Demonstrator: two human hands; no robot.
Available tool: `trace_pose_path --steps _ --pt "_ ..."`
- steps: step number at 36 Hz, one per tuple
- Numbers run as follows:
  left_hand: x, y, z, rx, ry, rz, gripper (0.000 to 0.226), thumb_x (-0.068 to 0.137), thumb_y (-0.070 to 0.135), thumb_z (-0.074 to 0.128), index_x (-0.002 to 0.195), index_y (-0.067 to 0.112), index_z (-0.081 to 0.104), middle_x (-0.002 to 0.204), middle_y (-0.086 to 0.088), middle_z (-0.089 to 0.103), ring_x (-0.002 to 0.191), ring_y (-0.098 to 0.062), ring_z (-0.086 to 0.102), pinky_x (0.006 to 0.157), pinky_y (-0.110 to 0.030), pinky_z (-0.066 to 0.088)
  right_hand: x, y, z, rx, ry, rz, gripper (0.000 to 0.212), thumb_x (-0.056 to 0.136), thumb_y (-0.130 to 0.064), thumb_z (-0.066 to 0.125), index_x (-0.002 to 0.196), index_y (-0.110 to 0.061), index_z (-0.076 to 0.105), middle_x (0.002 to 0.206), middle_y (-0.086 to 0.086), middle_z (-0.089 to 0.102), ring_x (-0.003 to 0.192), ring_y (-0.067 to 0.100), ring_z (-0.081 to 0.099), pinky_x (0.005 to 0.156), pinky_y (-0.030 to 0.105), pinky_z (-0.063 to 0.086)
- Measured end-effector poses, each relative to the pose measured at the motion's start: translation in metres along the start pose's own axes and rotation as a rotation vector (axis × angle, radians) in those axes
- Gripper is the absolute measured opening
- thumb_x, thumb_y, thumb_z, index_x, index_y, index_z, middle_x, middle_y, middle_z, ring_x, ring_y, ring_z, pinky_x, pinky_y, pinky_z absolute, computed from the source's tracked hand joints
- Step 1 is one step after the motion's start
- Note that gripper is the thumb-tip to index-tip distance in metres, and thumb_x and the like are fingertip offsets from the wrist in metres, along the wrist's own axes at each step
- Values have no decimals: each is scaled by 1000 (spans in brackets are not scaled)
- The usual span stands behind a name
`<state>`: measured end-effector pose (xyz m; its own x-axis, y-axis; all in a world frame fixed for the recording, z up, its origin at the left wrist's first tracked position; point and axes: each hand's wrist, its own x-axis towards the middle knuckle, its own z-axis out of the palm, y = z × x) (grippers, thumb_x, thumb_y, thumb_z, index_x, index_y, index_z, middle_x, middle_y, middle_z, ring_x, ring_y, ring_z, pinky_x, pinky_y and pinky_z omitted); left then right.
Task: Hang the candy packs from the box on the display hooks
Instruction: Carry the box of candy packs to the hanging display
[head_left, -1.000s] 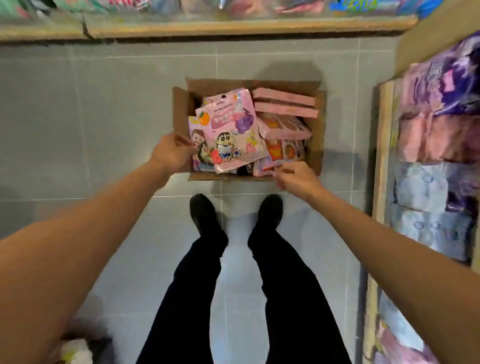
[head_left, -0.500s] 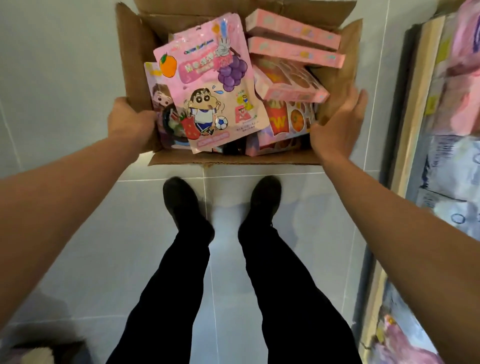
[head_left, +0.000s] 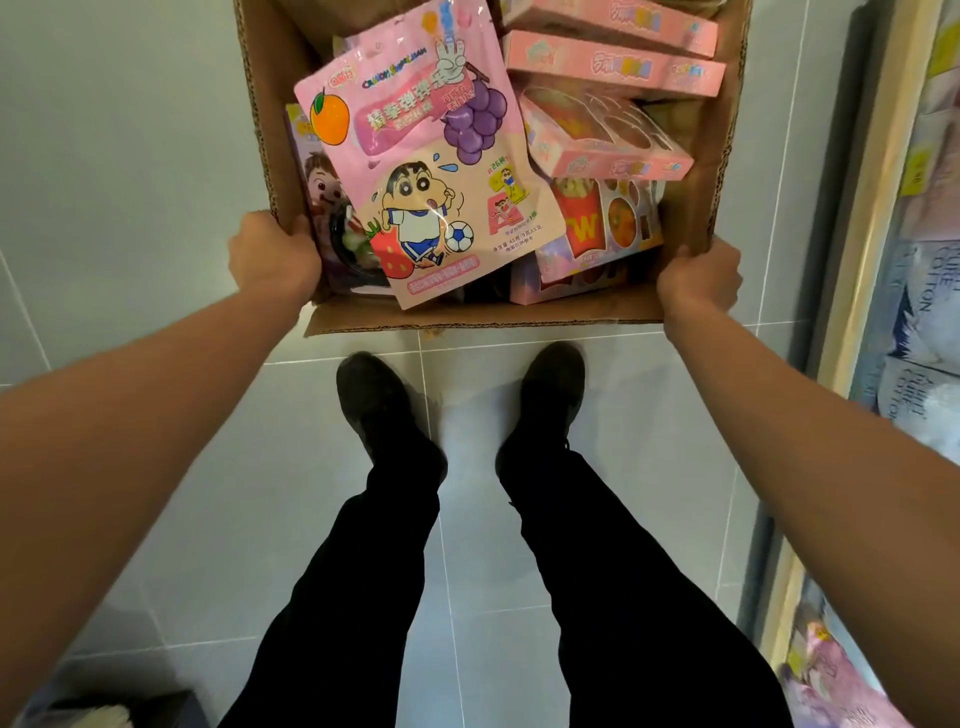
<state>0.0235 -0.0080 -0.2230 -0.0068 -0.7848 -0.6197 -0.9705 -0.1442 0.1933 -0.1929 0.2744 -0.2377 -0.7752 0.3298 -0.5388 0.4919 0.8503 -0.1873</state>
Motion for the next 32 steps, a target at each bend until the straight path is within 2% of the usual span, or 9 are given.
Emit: trace_pose_path --steps 6,11,16,23,27,32 --pt "1 -6 1 -64 82 -47 35 101 29 52 129 8 59 130 -12 64 115 -34 62 99 -44 51 -14 12 4 -1 84 -12 31 106 -23 43 130 -18 61 130 4 66 118 28 62 103 41 47" --pt "0 -19 -11 -102 102 -38 34 98 30 54 125 12 65 124 -11 68 110 -34 64 97 -45 53 -35 25 3 31 122 -2 28 105 -21 46 126 -16 65 126 6 68 117 27 63 102 38 47" --pt "-9 -29 -29 -50 150 17 34 97 30 54 123 12 68 121 -14 70 110 -36 64 95 -43 52 -53 37 -3 46 86 12 27 103 -20 50 123 -14 67 124 8 69 116 29 63 100 38 48" --pt "-25 -38 -70 33 155 20 39 93 34 56 121 9 68 116 -20 70 107 -41 65 94 -52 53 -82 42 -30 52 2 20 25 103 -20 52 120 -13 69 121 8 70 112 30 65 101 40 48" --pt "-56 -42 -96 39 156 15 38 96 30 58 121 3 67 118 -24 68 109 -41 64 94 -50 52 -106 49 -59 40 -24 28 26 103 -21 51 120 -13 69 121 9 70 112 30 65 102 41 47" --pt "-117 -40 -140 40 148 28 36 97 27 58 121 1 67 118 -25 68 110 -42 63 96 -47 51 -138 59 -113 35 -46 33 22 102 -19 53 110 -13 72 112 9 73 105 29 67 97 41 51"
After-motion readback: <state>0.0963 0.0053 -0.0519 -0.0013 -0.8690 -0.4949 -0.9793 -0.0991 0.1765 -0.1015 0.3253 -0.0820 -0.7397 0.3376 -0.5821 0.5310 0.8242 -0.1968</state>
